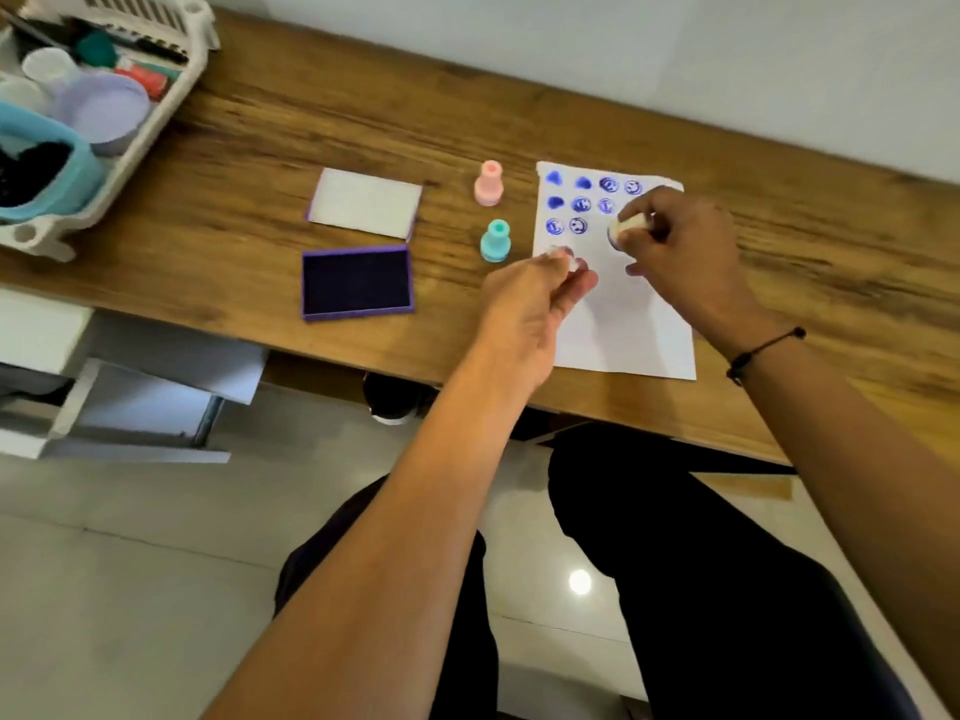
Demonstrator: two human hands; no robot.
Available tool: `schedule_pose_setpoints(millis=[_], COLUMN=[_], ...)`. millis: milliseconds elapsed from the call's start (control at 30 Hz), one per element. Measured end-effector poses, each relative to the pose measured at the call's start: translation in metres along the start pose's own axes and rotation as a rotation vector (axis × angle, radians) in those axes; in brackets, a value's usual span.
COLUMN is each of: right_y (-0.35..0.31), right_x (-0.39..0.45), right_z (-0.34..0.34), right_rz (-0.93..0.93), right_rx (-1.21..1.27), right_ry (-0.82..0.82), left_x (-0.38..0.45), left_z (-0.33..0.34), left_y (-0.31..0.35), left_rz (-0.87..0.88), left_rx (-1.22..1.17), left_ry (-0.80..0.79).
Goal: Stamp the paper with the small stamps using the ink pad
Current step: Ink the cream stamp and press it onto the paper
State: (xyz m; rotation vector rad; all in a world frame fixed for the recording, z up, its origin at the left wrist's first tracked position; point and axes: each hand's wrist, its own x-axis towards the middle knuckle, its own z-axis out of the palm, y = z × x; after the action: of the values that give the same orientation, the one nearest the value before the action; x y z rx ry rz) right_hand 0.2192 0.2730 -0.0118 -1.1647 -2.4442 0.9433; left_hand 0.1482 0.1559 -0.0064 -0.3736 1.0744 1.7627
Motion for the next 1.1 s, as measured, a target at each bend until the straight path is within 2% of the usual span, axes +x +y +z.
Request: schedule_pose_setpoints(millis=[400, 700, 1100], right_y=[0.026, 0.018, 0.018], right_x=[0.036, 0.043, 0.051], right_z=[0.012, 0.012, 0.017], right_rz=[-0.302, -0.346, -0.338], right_rx=[-0.298, -0.374, -0.547], right_ry=[0.063, -0.068, -0.136], left_x=[0.024, 0.024, 0.026], left_z=[0.022, 0.025, 0.022], left_y=[-0.024, -0.026, -0.026], left_rz=[-0.022, 0.008, 0.012], left_rx=[0.053, 0.057, 0.058], left_ry=[0.132, 0.142, 0.136])
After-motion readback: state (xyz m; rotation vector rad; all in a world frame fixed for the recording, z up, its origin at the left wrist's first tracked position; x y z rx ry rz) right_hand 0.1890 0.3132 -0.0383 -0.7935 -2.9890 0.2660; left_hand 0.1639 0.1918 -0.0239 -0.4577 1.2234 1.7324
